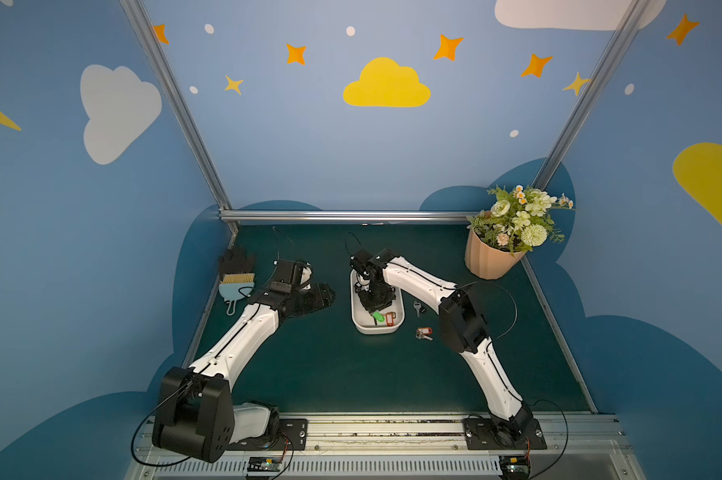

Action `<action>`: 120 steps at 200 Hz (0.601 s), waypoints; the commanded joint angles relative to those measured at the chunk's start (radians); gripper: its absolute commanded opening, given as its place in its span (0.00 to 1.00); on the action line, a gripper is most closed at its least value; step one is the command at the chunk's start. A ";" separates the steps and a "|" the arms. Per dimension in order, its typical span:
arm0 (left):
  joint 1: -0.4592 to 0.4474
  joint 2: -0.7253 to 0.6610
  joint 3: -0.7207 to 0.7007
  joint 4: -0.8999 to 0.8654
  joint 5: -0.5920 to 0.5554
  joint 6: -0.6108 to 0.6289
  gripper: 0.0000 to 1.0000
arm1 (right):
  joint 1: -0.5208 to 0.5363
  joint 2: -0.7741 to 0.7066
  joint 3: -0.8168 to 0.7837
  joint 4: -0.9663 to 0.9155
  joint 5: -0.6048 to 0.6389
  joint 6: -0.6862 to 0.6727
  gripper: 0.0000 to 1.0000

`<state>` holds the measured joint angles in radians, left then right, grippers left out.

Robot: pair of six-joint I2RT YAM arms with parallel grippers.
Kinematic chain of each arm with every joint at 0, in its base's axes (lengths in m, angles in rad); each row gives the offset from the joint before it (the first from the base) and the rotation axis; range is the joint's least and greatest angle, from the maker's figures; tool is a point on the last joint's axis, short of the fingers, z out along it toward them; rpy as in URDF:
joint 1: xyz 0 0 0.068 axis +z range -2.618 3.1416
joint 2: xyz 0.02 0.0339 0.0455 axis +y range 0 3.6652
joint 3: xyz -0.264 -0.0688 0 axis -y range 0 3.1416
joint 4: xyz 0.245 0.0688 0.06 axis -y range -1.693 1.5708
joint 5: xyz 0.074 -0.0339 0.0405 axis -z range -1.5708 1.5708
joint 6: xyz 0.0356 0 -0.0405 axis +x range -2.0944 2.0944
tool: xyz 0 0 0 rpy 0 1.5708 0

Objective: Take the keys out of the storage box
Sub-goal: Pick up the key from the storage box.

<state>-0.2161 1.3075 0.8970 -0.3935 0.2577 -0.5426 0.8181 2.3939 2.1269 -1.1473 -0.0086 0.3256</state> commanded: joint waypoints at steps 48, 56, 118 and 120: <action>0.010 0.009 0.011 -0.003 0.019 0.024 0.74 | 0.002 0.043 0.036 -0.002 0.011 0.016 0.35; 0.011 0.011 0.012 -0.004 0.023 0.025 0.74 | 0.003 0.045 0.035 -0.002 0.010 0.017 0.34; 0.015 0.031 0.026 -0.004 0.035 0.032 0.74 | 0.002 0.066 0.034 -0.009 0.020 0.018 0.30; 0.017 0.032 0.026 -0.003 0.034 0.032 0.74 | 0.002 0.068 0.035 -0.009 0.021 0.018 0.29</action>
<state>-0.2066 1.3300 0.8993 -0.3939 0.2756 -0.5266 0.8181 2.4329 2.1399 -1.1416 -0.0040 0.3367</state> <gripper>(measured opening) 0.741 0.303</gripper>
